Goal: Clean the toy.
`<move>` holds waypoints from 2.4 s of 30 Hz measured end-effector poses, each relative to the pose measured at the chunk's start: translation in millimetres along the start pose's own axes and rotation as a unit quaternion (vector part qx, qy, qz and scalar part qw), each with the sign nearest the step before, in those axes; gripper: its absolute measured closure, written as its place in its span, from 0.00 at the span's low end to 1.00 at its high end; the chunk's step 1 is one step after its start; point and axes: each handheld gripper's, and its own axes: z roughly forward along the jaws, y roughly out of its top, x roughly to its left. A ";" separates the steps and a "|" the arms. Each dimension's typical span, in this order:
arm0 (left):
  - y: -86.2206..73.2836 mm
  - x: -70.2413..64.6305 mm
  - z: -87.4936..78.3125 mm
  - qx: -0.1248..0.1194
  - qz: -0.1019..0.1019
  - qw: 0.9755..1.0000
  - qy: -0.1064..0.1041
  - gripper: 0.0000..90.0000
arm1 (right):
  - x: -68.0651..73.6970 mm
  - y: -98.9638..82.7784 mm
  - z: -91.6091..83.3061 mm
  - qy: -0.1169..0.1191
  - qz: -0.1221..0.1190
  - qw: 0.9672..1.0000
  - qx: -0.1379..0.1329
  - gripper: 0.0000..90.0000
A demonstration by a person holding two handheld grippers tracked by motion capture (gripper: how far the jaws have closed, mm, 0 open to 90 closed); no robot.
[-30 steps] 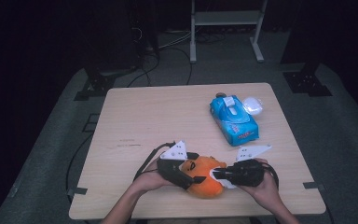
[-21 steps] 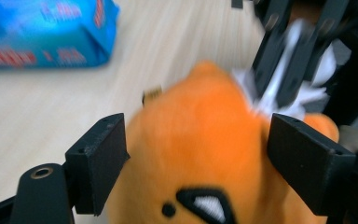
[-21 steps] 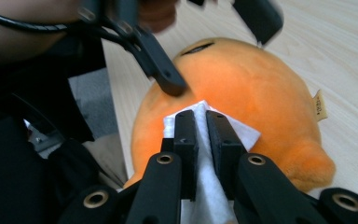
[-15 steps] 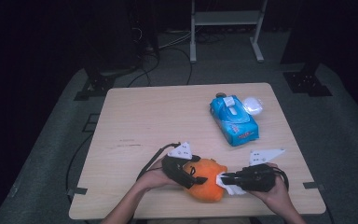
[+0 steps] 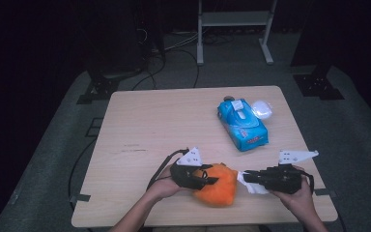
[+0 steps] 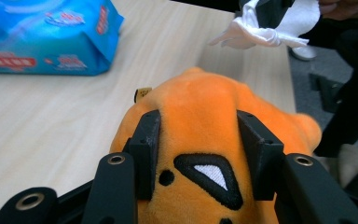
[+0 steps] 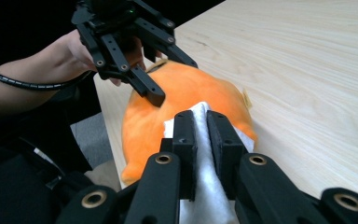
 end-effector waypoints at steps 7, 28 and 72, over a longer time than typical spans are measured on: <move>10.3 28.6 -23.3 -0.032 -0.018 0.996 0.077 0.61 | -10.2 -3.7 -7.2 -0.018 0.013 1.000 -0.005 0.91; -18.8 89.8 -32.1 -0.025 -0.095 0.981 0.165 0.48 | -59.5 -15.5 -5.6 -0.124 0.047 0.991 0.036 0.88; -45.8 68.5 -102.6 -0.059 -0.125 0.972 0.192 0.17 | -63.9 -17.8 -14.1 -0.147 0.053 0.988 0.005 0.48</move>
